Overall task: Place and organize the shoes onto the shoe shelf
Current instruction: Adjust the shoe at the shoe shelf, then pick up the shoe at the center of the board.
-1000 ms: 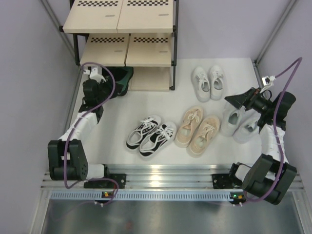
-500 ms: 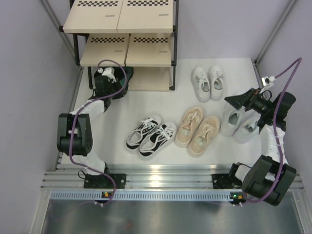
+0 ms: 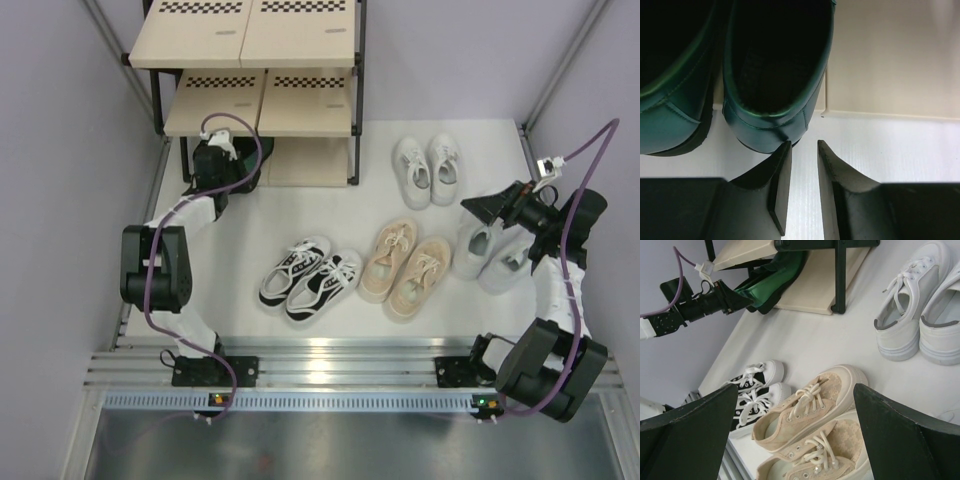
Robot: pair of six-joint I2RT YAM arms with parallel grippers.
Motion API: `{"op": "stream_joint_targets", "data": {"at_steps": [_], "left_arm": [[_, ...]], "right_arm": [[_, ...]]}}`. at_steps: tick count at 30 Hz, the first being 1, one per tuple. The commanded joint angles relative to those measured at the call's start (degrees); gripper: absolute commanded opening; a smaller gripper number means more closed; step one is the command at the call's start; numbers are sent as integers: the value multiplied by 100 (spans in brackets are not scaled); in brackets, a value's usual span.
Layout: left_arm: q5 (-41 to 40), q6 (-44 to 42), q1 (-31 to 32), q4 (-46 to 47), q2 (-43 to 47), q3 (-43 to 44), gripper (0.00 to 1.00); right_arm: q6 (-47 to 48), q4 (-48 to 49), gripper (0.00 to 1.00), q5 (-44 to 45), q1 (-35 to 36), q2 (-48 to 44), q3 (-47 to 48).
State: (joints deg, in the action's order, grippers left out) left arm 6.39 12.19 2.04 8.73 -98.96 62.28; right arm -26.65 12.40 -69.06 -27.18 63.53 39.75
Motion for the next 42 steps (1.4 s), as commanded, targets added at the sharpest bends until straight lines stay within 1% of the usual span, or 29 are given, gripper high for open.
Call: {"op": "stream_joint_targets", "data": {"at_steps": [1, 9, 15, 18, 19, 21, 22, 24, 25, 26, 27, 28, 29, 30, 31, 32, 33, 34, 36, 37, 39, 40, 42], "left_arm": [[-375, -216, -11, 155, -53, 284, 33], [-560, -313, -11, 58, 61, 258, 33], [63, -164, -11, 67, 552, 4, 37], [283, -102, -11, 58, 1070, -198, 41], [301, -33, -11, 58, 1228, -277, 46], [354, -15, -11, 24, 1738, -497, 52], [336, 99, -20, 6, 1931, -585, 62], [380, 248, -46, -55, 2528, -900, 75], [432, 380, -98, -99, 2957, -998, 87], [433, 433, -125, -195, 3153, -1112, 93], [416, 512, -151, -484, 3363, -1235, 98], [520, 600, -169, -687, 3757, -1297, 98], [564, 636, -161, -845, 3952, -1350, 98], [608, 679, -326, -1360, 4146, -1437, 99], [661, 863, -362, -1609, 4478, -1473, 98], [757, 960, -354, -1838, 4630, -1517, 98], [845, 1057, -362, -2110, 4762, -1578, 98], [950, 1293, -363, -2452, 5033, -1761, 98], [1267, 1566, -363, -2709, 5315, -2061, 98], [1416, 1898, -354, -2788, 5621, -2445, 98], [1749, 2295, -354, -2833, 5904, -2790, 95], [1882, 2602, -354, -2859, 6088, -2957, 94], [1962, 2754, -319, -3078, 6186, -3248, 92]], "right_arm": [[187, 219, 99, -29, -103, -33, 147], [187, 219, 99, -38, -112, -33, 156], [213, 201, 99, -29, -112, -77, 139], [310, 114, 100, -46, -121, -104, 165], [397, 35, 99, -38, -112, -121, 182], [564, -53, 100, -46, -112, -174, 200], [652, -210, 99, -55, -112, -191, 244], [1002, -448, 100, -64, -112, -262, 305], [1126, -580, 99, -90, -112, -305, 384], [1275, -868, 99, -116, -103, -323, 428], [1625, -1045, 99, -125, -95, -350, 481], [1846, -1221, 100, -126, -25, -393, 638], [2092, -1875, 100, -126, 28, -394, 735], [2851, -2230, 100, -91, 107, -394, 858], [3268, -2721, 99, 84, 360, -368, 1146], [3707, -3613, 99, 242, 545, -341, 1315], [4555, -4127, 99, 418, 738, -306, 1490], [4912, -4497, 99, 794, 1236, -201, 1805], [5492, -5165, 99, 1217, 1801, -104, 2027], [5609, -5282, 99, 1506, 2352, -51, 2159], [5863, -5502, 99, 1824, 2934, 89, 2230], [5926, -5529, 99, 2148, 3442, 142, 2265], [6005, -5521, 99, 2440, 3911, 309, 2239]]}}
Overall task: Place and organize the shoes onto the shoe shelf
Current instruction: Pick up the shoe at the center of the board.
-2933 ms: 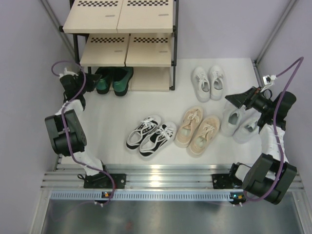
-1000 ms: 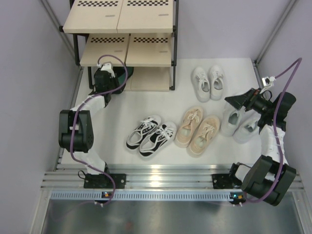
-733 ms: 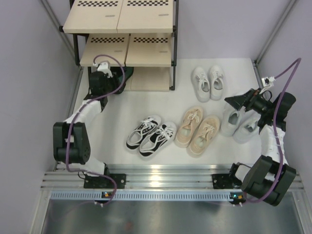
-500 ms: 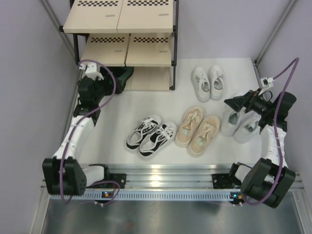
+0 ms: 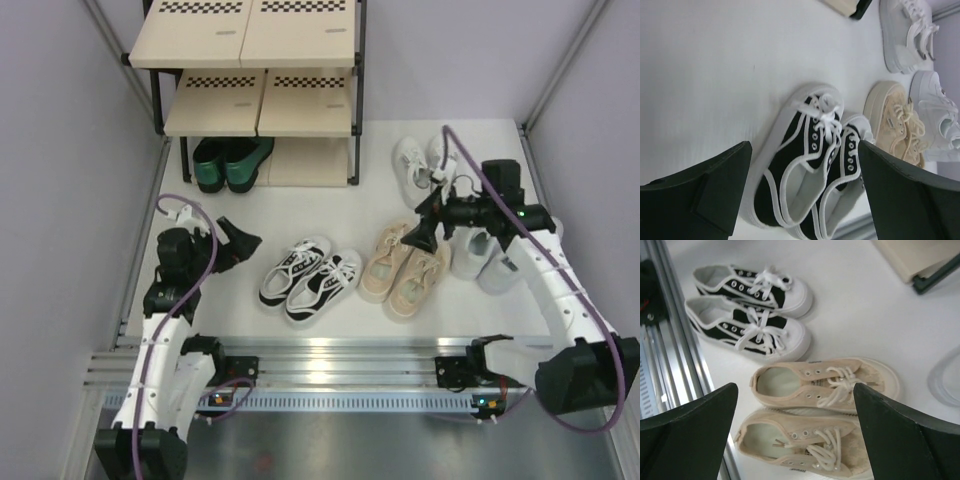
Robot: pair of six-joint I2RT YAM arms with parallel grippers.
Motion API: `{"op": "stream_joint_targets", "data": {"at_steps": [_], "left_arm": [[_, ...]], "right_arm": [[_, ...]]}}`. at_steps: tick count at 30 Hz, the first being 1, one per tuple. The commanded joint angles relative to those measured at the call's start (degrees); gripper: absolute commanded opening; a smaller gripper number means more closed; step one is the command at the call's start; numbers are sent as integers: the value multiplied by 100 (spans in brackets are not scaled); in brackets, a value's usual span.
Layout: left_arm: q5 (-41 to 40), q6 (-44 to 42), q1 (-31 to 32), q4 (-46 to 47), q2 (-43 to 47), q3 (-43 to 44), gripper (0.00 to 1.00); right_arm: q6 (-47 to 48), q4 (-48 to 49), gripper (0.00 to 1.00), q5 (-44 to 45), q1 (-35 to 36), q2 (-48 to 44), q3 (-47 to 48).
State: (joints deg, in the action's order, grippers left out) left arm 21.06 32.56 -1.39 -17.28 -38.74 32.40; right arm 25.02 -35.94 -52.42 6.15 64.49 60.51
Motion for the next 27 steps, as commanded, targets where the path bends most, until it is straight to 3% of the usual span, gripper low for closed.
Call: {"op": "stream_joint_targets", "data": {"at_steps": [1, 8, 15, 17, 18, 21, 23, 25, 27], "left_arm": [[452, 778, 103, -565, 235, -313, 92], [-434, 1033, 1201, -760, -255, -481, 84], [-2305, 1393, 2580, -733, -1152, -515, 72], [-2623, 1411, 2705, -724, -1355, -568, 61], [-2659, 1403, 2766, -716, -1408, -577, 49], [-2730, 1272, 2889, -619, -1400, -499, 29], [-2739, 1139, 2977, -505, -1294, -420, 26], [-2686, 920, 3022, -435, -1066, -402, 0], [-2581, 753, 3022, -338, -786, -366, 0]], "right_arm": [[864, -677, 99, 934, 928, 318, 111], [996, -607, 99, 1155, 1213, 486, -109], [1058, -475, 100, 1182, 1204, 249, -461], [1058, -449, 99, 1164, 1204, 204, -496], [1058, -422, 99, 1156, 1204, 204, -523], [1067, -431, 99, 1077, 1195, 231, -532], [1067, -431, 99, 1041, 1195, 248, -531], [1076, -449, 99, 997, 1195, 248, -532], [1084, -475, 99, 989, 1195, 240, -523]]}}
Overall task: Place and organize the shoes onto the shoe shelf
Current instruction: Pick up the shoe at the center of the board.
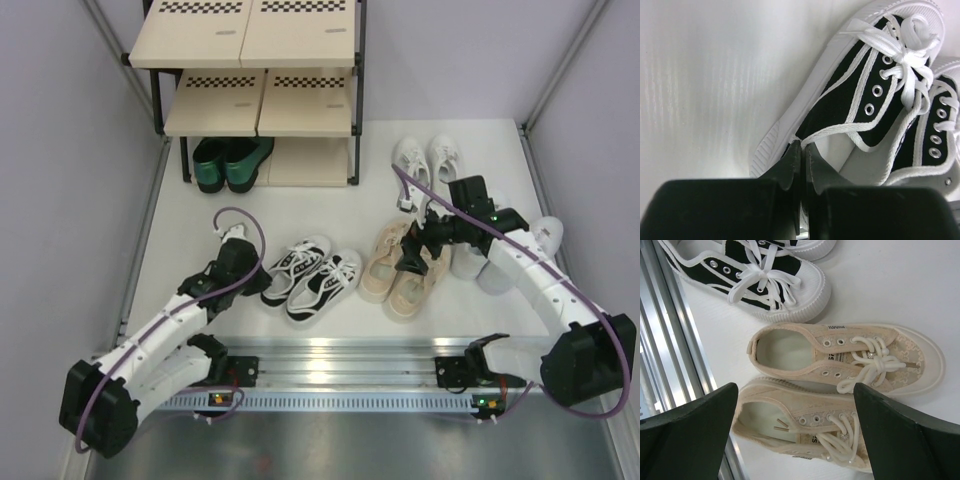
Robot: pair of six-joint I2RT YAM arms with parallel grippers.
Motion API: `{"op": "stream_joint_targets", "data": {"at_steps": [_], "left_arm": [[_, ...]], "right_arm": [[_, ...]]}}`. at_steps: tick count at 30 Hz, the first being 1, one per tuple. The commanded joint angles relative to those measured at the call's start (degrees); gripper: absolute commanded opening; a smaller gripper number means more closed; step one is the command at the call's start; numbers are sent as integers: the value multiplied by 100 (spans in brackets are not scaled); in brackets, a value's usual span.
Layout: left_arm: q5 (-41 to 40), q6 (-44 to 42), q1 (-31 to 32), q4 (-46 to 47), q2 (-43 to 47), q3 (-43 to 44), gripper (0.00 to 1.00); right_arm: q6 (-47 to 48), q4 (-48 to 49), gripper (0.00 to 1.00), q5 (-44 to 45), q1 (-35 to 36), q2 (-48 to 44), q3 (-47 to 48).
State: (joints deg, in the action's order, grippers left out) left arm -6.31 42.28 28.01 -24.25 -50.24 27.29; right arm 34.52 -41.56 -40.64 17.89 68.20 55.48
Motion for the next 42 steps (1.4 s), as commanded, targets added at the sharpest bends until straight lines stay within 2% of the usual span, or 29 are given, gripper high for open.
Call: {"op": "stream_joint_targets", "data": {"at_steps": [1, 5, 9, 11, 12, 14, 15, 17, 18, 19, 21, 23, 28, 30, 38, 39, 42], "left_arm": [[173, -273, 82, 368, 470, 163, 0], [261, -484, 82, 386, 1076, 277, 0], [393, -598, 82, 508, 1560, 583, 0], [604, -494, 82, 561, 1517, 716, 0], [1039, -449, 82, 684, 1413, 803, 0], [1288, -231, 82, 816, 1307, 839, 0], [1412, -168, 73, 904, 1202, 840, 0], [1711, 59, 91, 1211, 1139, 822, 0], [1799, 130, 82, 1325, 1096, 805, 0], [1895, 201, 91, 1596, 1069, 787, 0], [2098, 438, 108, 1800, 973, 778, 0], [2177, 579, 152, 2019, 911, 795, 0], [2282, 764, 301, 2372, 726, 752, 0], [2344, 895, 337, 2723, 621, 717, 0], [2239, 1027, 670, 2943, 392, 743, 0], [2239, 1036, 706, 2987, 366, 734, 0], [2186, 1124, 872, 3207, 313, 699, 0]], "right_arm": [[151, 61, 99, -198, 22, -132, -3], [274, -159, 99, -304, 30, -53, 138], [397, -607, 99, -628, 30, 341, 690], [301, -774, 100, -839, 13, 518, 928], [135, -809, 99, -1023, 30, 675, 1181], [-381, -775, 99, -1252, 30, 799, 1507], [-733, -392, 99, -1366, 30, 834, 1553], [-2155, 207, 99, -1280, 30, 826, 1536], [-2700, 975, 99, -940, 39, 756, 1483], [-3697, 1270, 99, -737, 30, 712, 1413], [-4486, 1720, 99, -1, 39, 537, 1203], [-5188, 2090, 99, 345, 65, 387, 948], [-6095, 2626, 100, 488, 162, 123, 367], [-6264, 2960, 100, 260, 153, 140, 174], [-6950, 3707, 100, -75, 206, 325, -46], [-7020, 4004, 99, -206, 206, 247, -107], [-7214, 4112, 98, -190, 250, 132, -257]]}}
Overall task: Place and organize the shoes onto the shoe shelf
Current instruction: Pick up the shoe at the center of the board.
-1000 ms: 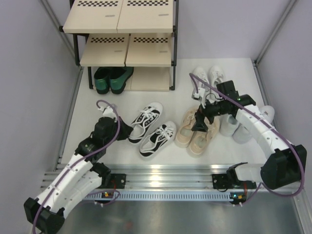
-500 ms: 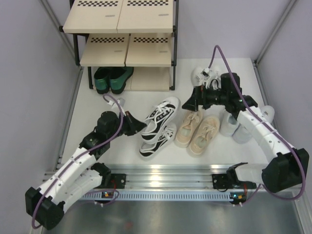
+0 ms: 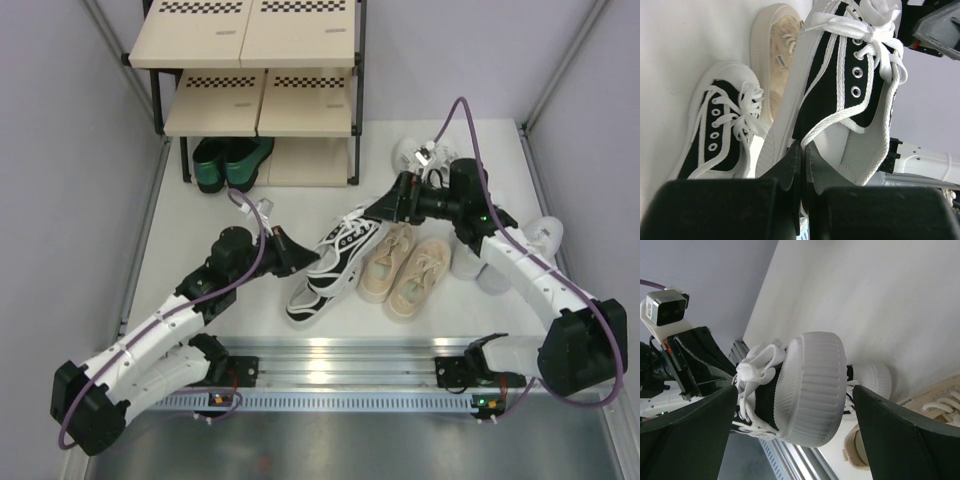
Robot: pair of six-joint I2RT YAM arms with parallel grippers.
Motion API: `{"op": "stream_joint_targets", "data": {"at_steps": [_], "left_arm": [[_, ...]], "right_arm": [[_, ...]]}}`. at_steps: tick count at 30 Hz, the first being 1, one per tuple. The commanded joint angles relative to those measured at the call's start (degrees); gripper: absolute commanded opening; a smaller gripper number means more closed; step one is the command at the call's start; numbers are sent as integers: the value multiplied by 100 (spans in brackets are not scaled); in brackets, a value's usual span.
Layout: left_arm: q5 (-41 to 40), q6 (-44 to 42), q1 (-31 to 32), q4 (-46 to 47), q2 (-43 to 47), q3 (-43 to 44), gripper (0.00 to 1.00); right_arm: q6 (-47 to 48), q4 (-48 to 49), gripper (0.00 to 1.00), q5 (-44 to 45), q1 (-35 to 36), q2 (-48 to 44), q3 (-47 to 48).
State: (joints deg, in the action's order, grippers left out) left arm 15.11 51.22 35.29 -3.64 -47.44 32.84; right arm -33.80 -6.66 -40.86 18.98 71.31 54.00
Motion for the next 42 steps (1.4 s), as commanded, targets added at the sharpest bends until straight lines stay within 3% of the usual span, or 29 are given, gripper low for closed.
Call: {"op": "stream_joint_targets", "data": {"at_steps": [1, 4, 7, 10, 11, 13, 14, 15, 16, 18, 23, 30, 33, 42], "left_arm": [[53, 265, 180, 1277, 7, 126, 0], [35, 336, 320, 1383, -55, 144, 0], [35, 336, 382, 1383, -90, 188, 0], [-35, 318, 382, 1375, -90, 144, 0], [-61, 327, 382, 1436, -107, 118, 0], [-70, 388, 382, 1532, -108, 39, 1], [-61, 415, 382, 1568, -108, 21, 7], [-53, 441, 382, 1620, -108, -5, 27], [-35, 476, 382, 1621, -99, -6, 37], [-17, 476, 382, 1647, -46, -14, 57], [-140, 546, 382, 1569, 401, -137, 80], [0, 941, 391, 1111, 719, -445, 82], [-69, 584, 549, 1111, 544, -244, 82], [-544, -5, 1576, 1629, -932, 432, 83]], "right_arm": [[-390, 613, 98, -168, 149, -179, -126], [-321, 622, 95, -107, 141, -214, -196], [-355, 815, 85, -185, 141, -275, -249], [-478, 990, 67, -360, 62, -398, -302], [-530, 1156, 51, -518, -8, -451, -337], [-732, 1516, 39, -878, -131, -469, -520], [-820, 1988, 24, -1210, -297, -504, -609], [-986, 2228, 14, -1353, -368, -521, -697], [-1005, 2343, 2, -1485, -430, -530, -767], [-1110, 2590, 0, -1749, -649, -530, -820], [-1647, 3302, 0, -1882, -1133, -662, -1084], [-1376, 2644, 0, -1522, -1423, -741, -997], [-1410, 2441, 0, -1460, -1503, -592, -883], [-1971, 3046, 0, -1794, -1792, -135, -671]]}}
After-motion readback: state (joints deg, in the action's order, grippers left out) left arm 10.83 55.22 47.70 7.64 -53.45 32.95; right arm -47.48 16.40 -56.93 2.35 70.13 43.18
